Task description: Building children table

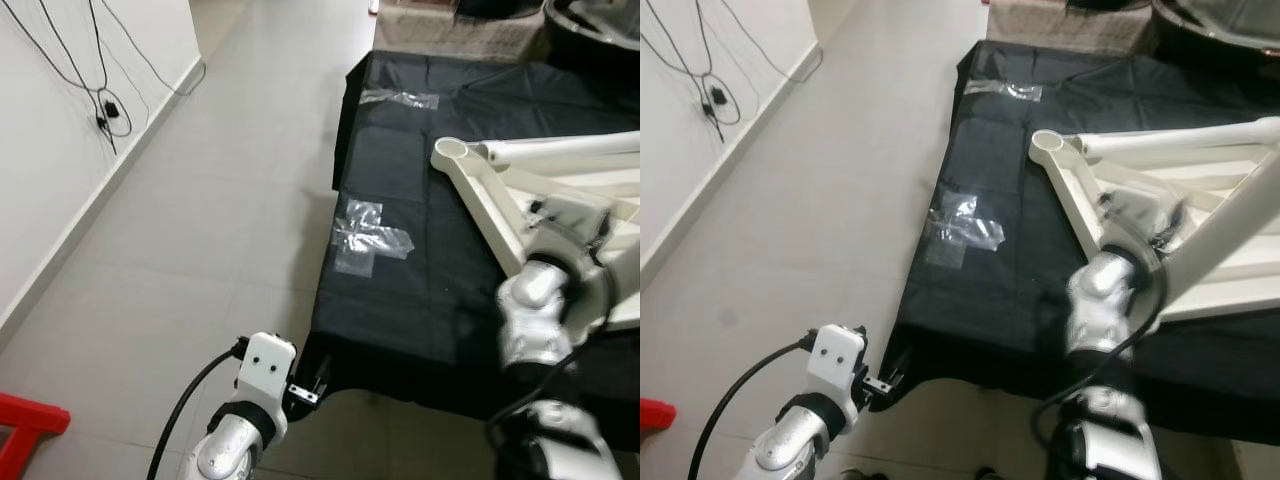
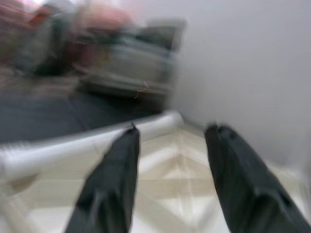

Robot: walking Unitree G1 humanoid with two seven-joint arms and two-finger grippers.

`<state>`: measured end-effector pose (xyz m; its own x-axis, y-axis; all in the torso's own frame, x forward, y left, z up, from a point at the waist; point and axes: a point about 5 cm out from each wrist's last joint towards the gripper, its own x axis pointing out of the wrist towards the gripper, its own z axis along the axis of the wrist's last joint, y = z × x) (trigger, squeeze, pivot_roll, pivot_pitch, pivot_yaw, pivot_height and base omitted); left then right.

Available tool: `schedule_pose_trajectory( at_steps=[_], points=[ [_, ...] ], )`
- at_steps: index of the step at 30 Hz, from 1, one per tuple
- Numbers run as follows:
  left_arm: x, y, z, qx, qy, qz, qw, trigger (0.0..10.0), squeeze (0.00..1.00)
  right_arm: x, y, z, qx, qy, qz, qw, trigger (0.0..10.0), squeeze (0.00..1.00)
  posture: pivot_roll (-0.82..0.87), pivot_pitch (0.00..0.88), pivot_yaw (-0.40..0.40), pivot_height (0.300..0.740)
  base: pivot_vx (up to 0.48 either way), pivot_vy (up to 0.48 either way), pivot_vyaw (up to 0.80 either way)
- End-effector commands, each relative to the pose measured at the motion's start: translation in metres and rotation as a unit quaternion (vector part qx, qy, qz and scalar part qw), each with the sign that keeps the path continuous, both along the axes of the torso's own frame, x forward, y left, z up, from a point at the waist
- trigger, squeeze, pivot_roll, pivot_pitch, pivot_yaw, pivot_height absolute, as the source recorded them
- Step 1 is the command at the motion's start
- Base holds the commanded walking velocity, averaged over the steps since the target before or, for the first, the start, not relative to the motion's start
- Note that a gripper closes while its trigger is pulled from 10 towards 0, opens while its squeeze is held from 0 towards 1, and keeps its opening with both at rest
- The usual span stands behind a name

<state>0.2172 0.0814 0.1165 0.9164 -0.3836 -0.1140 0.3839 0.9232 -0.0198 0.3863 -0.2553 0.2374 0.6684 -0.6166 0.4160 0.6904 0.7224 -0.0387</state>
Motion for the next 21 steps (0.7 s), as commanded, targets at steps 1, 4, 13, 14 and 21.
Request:
schedule_pose_trajectory(
  at_steps=[1,4,13,14,21],
  points=[
    [-0.003,-0.003,-0.006,0.002,0.015,-0.006,1.0,10.0,0.0,-0.024,-0.015,-0.031,0.025,0.032,-0.05,0.998,10.0,0.0,0.07,0.218,-0.041,0.74,0.0,0.0,0.0],
    [-0.003,-0.003,-0.006,0.003,0.015,-0.006,1.0,10.0,0.0,-0.034,-0.019,-0.027,0.024,0.024,-0.063,0.997,10.0,0.0,0.06,0.216,-0.044,0.74,0.0,0.0,0.0],
    [-0.003,-0.004,-0.005,0.002,0.014,-0.005,1.0,10.0,0.0,-0.046,0.017,-0.033,0.016,0.087,0.074,0.993,10.0,0.0,0.06,0.215,-0.051,0.74,0.0,0.0,0.0],
    [-0.003,-0.004,-0.005,0.002,0.014,-0.005,1.0,10.0,0.0,-0.042,0.018,-0.036,0.015,0.086,0.088,0.992,10.0,0.0,0.06,0.215,-0.051,0.74,0.0,0.0,0.0],
    [-0.003,-0.004,-0.005,0.002,0.013,-0.004,1.0,10.0,0.0,-0.008,0.047,-0.049,0.05,0.034,0.254,0.965,10.0,0.0,0.06,0.209,-0.05,0.74,0.0,0.0,0.0]
  ],
)
